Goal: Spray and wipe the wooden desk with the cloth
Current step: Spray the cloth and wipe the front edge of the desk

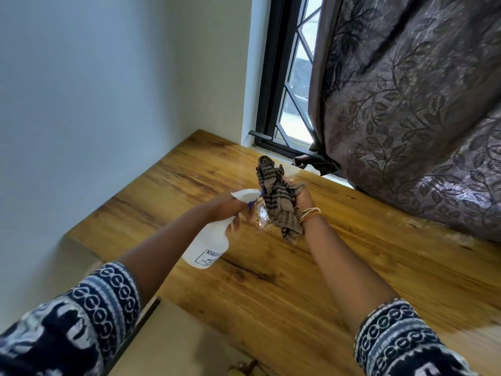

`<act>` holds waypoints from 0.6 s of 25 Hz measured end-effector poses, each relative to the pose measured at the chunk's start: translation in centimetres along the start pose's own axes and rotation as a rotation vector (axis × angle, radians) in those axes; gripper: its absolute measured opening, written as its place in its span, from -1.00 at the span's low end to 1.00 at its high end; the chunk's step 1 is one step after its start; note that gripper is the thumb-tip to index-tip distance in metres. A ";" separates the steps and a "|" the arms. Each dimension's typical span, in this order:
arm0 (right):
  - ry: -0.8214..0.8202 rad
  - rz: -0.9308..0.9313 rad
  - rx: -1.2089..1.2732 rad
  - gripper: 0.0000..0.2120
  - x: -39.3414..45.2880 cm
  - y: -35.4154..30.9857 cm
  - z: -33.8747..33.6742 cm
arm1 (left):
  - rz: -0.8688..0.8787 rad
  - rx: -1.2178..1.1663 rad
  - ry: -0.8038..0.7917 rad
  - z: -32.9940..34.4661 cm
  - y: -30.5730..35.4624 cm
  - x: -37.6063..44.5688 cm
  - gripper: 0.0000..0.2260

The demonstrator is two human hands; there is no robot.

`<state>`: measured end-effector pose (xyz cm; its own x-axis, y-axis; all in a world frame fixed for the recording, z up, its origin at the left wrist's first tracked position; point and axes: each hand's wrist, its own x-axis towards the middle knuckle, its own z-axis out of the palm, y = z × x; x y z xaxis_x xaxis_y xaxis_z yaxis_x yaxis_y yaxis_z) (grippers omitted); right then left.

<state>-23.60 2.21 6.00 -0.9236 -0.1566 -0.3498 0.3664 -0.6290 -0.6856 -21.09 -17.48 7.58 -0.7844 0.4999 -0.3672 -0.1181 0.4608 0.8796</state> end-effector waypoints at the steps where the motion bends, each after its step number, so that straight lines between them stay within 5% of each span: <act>1: -0.006 0.002 -0.020 -0.74 -0.2 0.2 0.2 | -0.028 0.014 0.026 0.1 -0.3 -0.4 -0.79; 5: 0.013 0.042 -0.088 -0.75 -0.9 1.3 0.9 | 0.007 0.089 0.174 0.3 -1.3 -1.5 -0.94; 7: 0.017 0.038 -0.089 -0.77 -0.8 1.7 1.2 | 0.044 0.109 0.217 0.1 -1.7 -2.1 -0.82; 11: -0.012 0.020 -0.032 -0.77 -0.6 2.4 1.6 | 0.044 0.018 0.184 -0.6 -2.0 -3.3 -0.96; 15: 0.011 0.050 -0.050 -0.78 -0.7 3.1 1.7 | 0.047 -0.066 0.166 -0.5 -2.0 -4.0 -0.85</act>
<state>-22.02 -0.89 5.17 -0.9029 -0.1787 -0.3909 0.4174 -0.5821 -0.6978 -18.00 -20.80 7.42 -0.8792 0.3891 -0.2749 -0.1143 0.3878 0.9146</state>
